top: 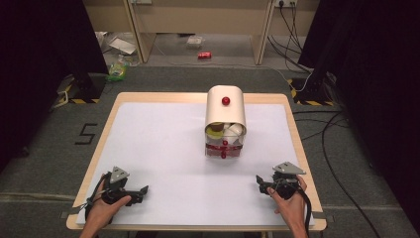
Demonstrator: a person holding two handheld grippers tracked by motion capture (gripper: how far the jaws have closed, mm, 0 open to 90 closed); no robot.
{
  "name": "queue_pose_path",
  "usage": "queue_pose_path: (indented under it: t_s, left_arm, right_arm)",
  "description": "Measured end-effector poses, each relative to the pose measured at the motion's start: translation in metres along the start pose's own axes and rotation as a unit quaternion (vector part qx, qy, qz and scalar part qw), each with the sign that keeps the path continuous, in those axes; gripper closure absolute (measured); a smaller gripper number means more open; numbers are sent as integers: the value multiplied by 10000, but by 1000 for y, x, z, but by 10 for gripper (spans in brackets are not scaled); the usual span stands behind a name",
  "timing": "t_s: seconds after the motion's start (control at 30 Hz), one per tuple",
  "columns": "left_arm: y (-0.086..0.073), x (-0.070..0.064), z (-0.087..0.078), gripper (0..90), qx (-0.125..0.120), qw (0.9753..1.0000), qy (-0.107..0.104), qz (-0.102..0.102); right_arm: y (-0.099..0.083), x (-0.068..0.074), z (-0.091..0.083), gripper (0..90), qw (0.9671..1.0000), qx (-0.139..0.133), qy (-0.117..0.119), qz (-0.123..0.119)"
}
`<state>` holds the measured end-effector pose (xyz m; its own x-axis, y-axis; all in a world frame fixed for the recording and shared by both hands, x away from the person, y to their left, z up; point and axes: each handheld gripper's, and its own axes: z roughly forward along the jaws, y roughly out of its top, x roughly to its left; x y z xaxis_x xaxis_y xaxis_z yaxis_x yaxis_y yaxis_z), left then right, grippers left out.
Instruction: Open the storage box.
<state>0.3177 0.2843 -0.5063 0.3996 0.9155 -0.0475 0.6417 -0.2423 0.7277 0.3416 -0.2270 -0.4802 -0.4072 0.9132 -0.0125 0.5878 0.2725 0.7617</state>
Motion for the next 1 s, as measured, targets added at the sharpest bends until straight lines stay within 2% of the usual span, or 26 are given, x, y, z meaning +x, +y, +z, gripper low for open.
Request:
queue_pose_path:
  t_s: [0.13,0.53,0.73,1.0]
  left_arm:
    - [0,0,0,0,-4,10000,-1,0]
    - [0,0,0,0,0,10000,4,3]
    - [0,0,0,0,0,10000,0,0]
    - [0,0,0,0,1,10000,0,1]
  right_arm:
    - [5,3,-1,188,9999,-73,24,-79]
    - [13,11,-5,195,9997,-218,79,-94]
    - [22,17,-10,197,9990,-415,115,-134]
    - [31,24,-15,201,9983,-526,177,-164]
